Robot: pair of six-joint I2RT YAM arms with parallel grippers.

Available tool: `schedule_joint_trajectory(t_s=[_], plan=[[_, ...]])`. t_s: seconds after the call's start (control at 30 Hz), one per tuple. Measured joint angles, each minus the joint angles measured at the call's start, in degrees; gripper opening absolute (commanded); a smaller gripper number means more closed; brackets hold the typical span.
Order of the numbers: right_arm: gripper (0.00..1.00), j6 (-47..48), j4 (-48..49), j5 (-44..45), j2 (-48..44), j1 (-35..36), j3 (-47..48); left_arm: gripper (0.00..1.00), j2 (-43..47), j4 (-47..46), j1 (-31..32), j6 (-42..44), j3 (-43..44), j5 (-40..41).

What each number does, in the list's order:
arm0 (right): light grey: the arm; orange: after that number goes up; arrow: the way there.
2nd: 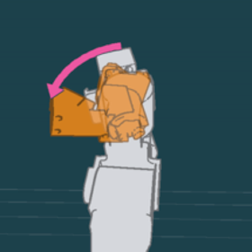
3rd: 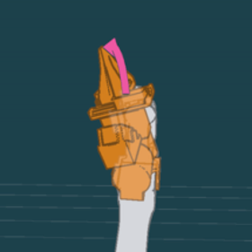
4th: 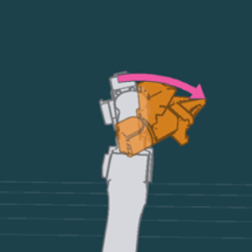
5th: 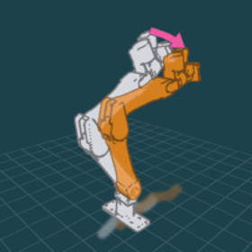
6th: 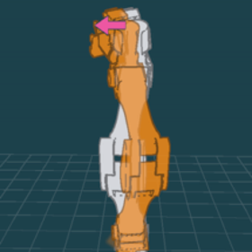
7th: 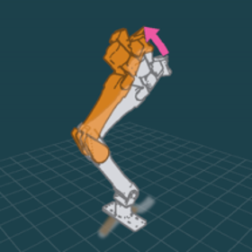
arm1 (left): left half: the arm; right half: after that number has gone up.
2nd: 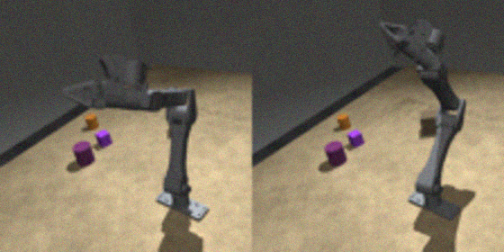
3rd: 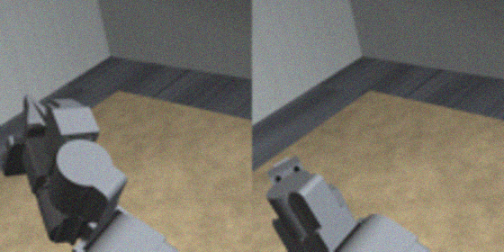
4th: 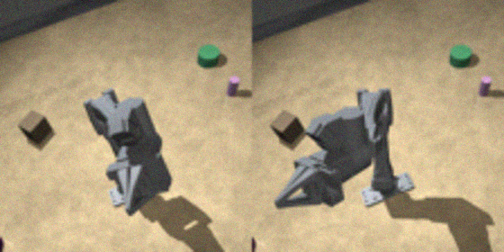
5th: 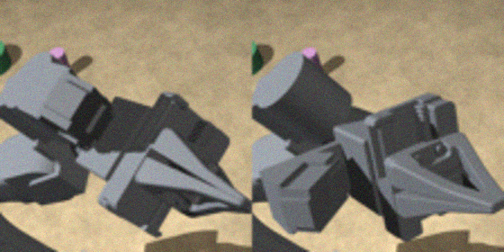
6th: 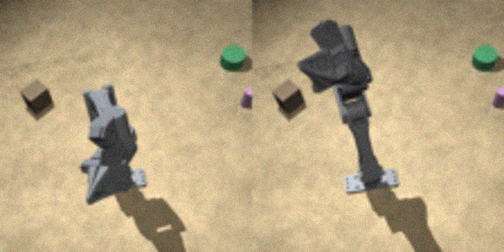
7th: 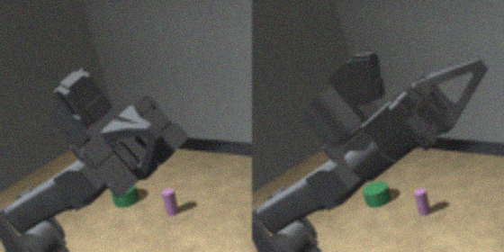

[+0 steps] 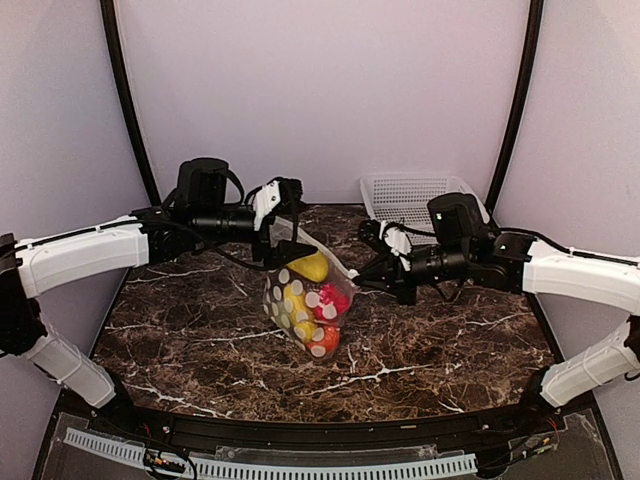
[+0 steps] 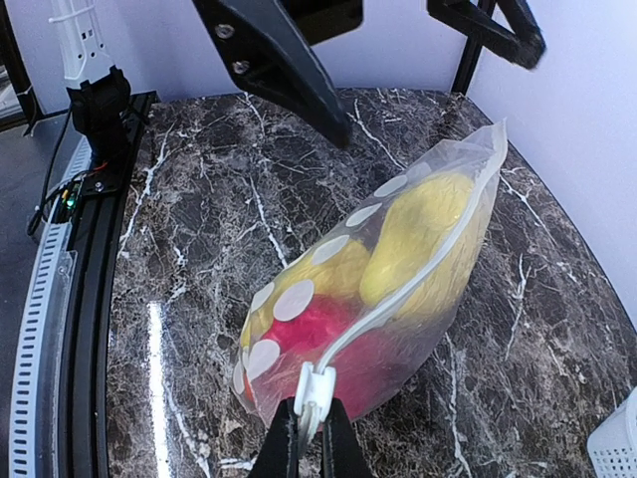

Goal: Open the zip-top bag and remove the fake food

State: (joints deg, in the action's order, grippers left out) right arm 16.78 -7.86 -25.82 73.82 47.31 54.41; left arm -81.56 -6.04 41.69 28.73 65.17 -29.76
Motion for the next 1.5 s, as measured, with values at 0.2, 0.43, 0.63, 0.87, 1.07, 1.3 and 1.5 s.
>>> schedule_joint_trajectory(t_s=[0.2,0.43,0.63,0.87,1.07,1.3,1.5], plan=[[0.00,3.63,-3.58,5.38,-0.87,3.76,1.01,0.79,-6.54,11.21,2.69,11.74,8.00,0.02],[0.00,6.58,-6.23,9.53,-0.87,5.70,1.86,0.74,-9.53,19.65,5.01,20.26,11.43,1.36],[0.00,7.89,-7.21,11.26,-1.25,6.19,2.25,0.70,-11.85,22.18,5.55,24.85,13.92,2.10],[0.00,9.49,-9.09,13.55,-1.27,7.54,3.32,0.53,-13.94,22.49,7.02,29.00,14.73,2.99],[0.00,10.43,-9.44,15.69,-1.31,8.33,3.54,0.11,-15.45,22.43,7.34,30.88,16.02,4.55],[0.10,10.82,-8.87,20.22,-3.61,8.31,3.34,0.01,-12.11,17.53,7.61,27.78,10.97,5.49],[0.62,8.74,-2.80,20.85,-8.79,7.63,1.09,0.01,-5.81,13.40,7.85,19.71,6.71,7.85]])
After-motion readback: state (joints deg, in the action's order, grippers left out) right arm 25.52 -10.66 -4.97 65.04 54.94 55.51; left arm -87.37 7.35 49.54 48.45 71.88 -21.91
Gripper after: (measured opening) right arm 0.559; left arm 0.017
